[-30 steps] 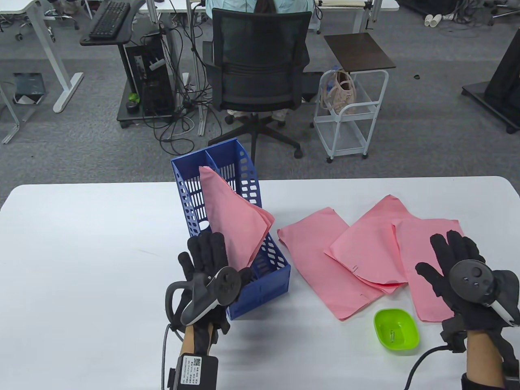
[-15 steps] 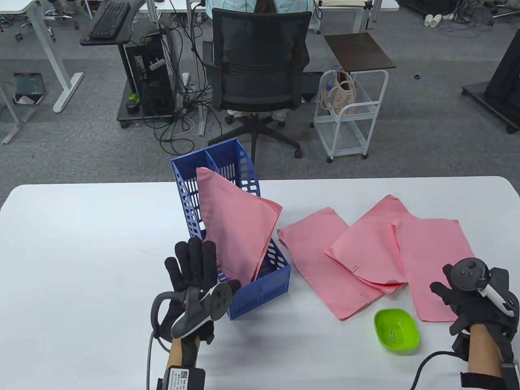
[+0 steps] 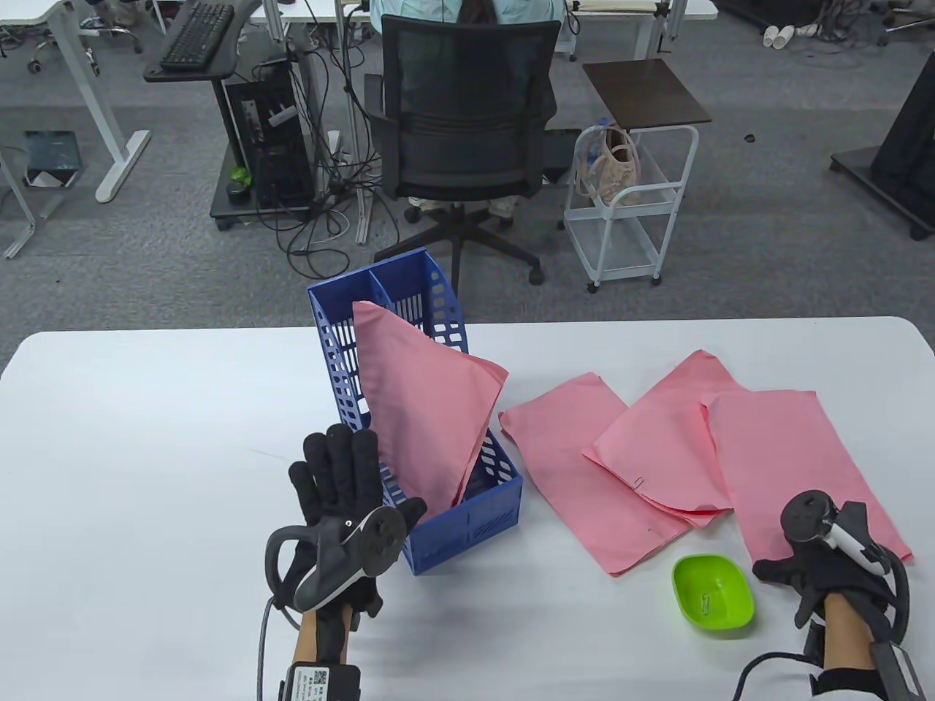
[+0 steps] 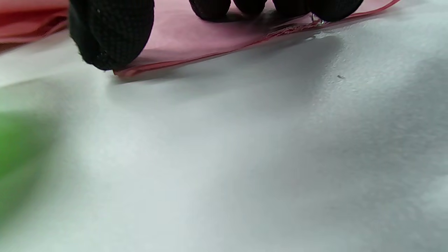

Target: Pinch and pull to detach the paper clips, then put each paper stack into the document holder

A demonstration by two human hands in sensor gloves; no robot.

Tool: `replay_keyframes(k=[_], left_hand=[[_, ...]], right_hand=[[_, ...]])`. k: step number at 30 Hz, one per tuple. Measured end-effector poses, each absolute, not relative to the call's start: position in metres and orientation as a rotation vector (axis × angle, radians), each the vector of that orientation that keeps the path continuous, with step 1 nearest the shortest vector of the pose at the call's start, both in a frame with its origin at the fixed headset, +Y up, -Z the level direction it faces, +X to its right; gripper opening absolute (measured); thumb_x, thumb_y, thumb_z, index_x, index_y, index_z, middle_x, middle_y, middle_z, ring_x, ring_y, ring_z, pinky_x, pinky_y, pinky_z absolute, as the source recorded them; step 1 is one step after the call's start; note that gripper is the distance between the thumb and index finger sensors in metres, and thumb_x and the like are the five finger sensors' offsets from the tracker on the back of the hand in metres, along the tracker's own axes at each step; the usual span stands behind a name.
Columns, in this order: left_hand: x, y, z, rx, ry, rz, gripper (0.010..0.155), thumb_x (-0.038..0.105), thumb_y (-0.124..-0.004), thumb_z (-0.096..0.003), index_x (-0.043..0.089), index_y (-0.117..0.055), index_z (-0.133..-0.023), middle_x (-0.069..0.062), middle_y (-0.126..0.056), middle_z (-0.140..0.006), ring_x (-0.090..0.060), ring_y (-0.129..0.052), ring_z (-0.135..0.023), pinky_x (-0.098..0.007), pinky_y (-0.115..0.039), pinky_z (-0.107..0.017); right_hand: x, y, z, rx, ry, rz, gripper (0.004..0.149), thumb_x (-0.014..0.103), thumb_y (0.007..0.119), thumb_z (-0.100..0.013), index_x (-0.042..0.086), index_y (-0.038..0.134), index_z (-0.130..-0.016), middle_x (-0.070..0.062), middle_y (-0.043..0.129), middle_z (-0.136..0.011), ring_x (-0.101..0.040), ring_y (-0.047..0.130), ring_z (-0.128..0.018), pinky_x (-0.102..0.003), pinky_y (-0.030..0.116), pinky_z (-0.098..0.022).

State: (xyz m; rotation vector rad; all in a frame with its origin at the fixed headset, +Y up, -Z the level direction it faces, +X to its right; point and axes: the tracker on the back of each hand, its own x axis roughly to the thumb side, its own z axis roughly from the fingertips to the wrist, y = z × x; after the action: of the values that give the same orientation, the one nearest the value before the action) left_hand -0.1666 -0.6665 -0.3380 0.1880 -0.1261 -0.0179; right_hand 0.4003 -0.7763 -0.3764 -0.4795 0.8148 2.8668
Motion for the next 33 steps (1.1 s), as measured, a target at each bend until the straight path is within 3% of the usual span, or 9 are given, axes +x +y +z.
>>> replay_keyframes(k=[13,23,28,33], left_hand=[[-0.158,-0.669,-0.339,0.18,-0.151,-0.045,0.097,0.064,-0.034,-0.0511,0.0,0.005,-0.114,-0.031,0.002,-0.117,-0.059,0.001,-0.103,-0.07,-0.011,-0.072],[-0.158,-0.667,-0.338,0.182,-0.143,-0.052,0.097,0.064,-0.034,-0.0511,0.001,0.004,-0.114,-0.031,0.002,-0.117,-0.059,0.0,-0.103,-0.07,-0.012,-0.072],[-0.159,-0.664,-0.337,0.192,-0.14,-0.037,0.097,0.064,-0.035,-0.0512,0.001,0.004,-0.114,-0.03,0.001,-0.117,-0.059,-0.001,-0.104,-0.071,-0.013,-0.073],[-0.161,-0.659,-0.337,0.205,-0.139,-0.014,0.097,0.064,-0.035,-0.0513,0.002,0.003,-0.115,-0.029,0.001,-0.118,-0.059,-0.002,-0.105,-0.072,-0.014,-0.073]], right_hand=[[0.393,-0.779,-0.374,-0.496,0.687,2.934,0.076,0.045,0.065,-0.057,0.009,0.029,-0.113,-0.028,0.025,-0.12,-0.057,0.033,-0.109,-0.061,0.048,-0.078],[0.394,-0.773,-0.385,-0.569,0.671,3.027,0.054,0.034,0.064,-0.063,0.016,0.04,-0.108,-0.018,0.04,-0.118,-0.048,0.051,-0.106,-0.051,0.059,-0.075],[0.404,-0.761,-0.389,-0.574,0.562,3.017,0.047,0.031,0.068,-0.063,0.016,0.052,-0.103,-0.016,0.059,-0.111,-0.04,0.068,-0.1,-0.048,0.064,-0.072],[0.407,-0.721,-0.388,-0.573,0.39,3.075,0.045,0.03,0.069,-0.061,0.017,0.056,-0.102,-0.016,0.063,-0.109,-0.039,0.073,-0.097,-0.047,0.066,-0.07]])
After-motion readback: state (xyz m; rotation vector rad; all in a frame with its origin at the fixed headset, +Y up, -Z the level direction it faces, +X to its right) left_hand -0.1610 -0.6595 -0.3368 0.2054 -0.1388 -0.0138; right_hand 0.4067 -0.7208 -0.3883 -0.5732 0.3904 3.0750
